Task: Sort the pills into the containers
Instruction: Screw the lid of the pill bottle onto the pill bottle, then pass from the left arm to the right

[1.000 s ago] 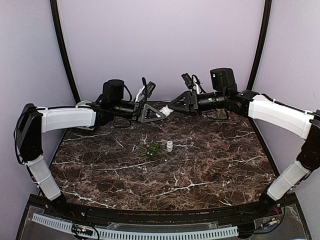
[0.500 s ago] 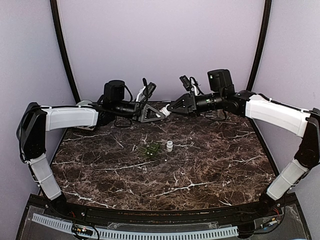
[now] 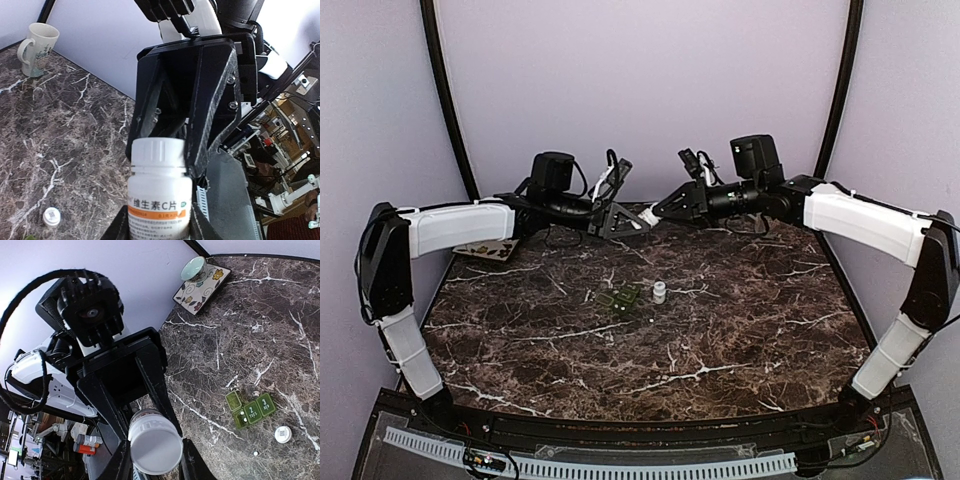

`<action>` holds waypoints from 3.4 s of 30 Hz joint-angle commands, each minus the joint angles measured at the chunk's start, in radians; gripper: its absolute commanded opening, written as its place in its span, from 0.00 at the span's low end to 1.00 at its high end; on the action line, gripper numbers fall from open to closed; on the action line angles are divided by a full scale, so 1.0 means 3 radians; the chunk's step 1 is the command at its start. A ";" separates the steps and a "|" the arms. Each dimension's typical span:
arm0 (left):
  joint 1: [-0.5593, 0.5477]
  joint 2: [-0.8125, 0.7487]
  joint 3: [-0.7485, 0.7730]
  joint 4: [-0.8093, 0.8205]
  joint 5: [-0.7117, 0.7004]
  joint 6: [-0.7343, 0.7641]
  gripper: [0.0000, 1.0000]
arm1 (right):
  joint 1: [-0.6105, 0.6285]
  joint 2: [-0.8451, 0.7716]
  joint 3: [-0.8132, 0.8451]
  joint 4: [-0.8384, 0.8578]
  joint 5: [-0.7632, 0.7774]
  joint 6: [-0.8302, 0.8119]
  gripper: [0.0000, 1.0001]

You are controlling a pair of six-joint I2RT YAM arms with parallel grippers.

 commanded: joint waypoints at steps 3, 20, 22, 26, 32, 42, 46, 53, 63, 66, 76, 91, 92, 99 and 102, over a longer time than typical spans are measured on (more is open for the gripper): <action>-0.0231 -0.0221 0.0380 -0.0720 -0.0947 0.0934 0.16 | 0.0073 0.0177 0.0107 -0.0059 -0.0021 0.0273 0.00; -0.1024 -0.0581 -0.0013 -0.0227 -0.3424 0.1944 0.16 | 0.0074 0.0349 0.0092 0.0064 0.0071 0.0628 0.00; -0.1107 -0.0621 -0.0120 -0.0039 -0.3685 0.2046 0.16 | 0.0073 0.0364 0.0100 0.0083 0.0070 0.0659 0.00; -0.1234 -0.0651 -0.0240 0.0242 -0.4071 0.2207 0.16 | 0.0073 0.0383 0.0136 0.0087 0.0075 0.0679 0.00; -0.1261 -0.0685 -0.0307 0.0373 -0.4114 0.2246 0.16 | 0.0074 0.0347 0.0158 0.0080 0.0091 0.0635 0.00; -0.1260 -0.0714 -0.0320 0.0353 -0.3897 0.2249 0.16 | 0.0073 0.0367 0.0286 -0.0107 0.0039 0.0426 0.29; -0.1258 -0.0710 -0.0285 0.0288 -0.3782 0.2233 0.16 | 0.0076 0.0368 0.0271 -0.0111 0.0017 0.0394 0.31; -0.1254 -0.0726 -0.0260 0.0241 -0.3631 0.2181 0.15 | 0.0079 0.0384 0.0261 -0.0158 -0.0014 0.0323 0.34; -0.1196 -0.0739 -0.0239 0.0173 -0.3513 0.2063 0.15 | 0.0133 0.0376 0.0283 -0.0265 -0.0060 0.0216 0.36; -0.1190 -0.0745 -0.0226 0.0147 -0.3506 0.2057 0.16 | 0.0149 0.0359 0.0262 -0.0280 -0.0053 0.0193 0.32; -0.1190 -0.0782 -0.0284 0.0185 -0.3679 0.2010 0.27 | 0.0168 0.0331 0.0261 -0.0350 -0.0041 0.0137 0.02; -0.1190 -0.1010 -0.0601 0.0221 -0.3888 0.1898 0.59 | 0.0138 0.0221 0.0231 -0.0246 0.0168 0.0147 0.00; -0.1190 -0.1030 -0.0634 0.0207 -0.3897 0.1888 0.59 | 0.0129 0.0213 0.0227 -0.0238 0.0190 0.0152 0.00; -0.1190 -0.1216 -0.0876 0.0144 -0.3966 0.1772 0.61 | 0.0033 0.0164 0.0225 -0.0215 0.0341 0.0133 0.00; -0.1190 -0.1338 -0.1011 0.0142 -0.4047 0.1711 0.61 | -0.0015 0.0175 0.0258 -0.0336 0.0533 -0.0003 0.00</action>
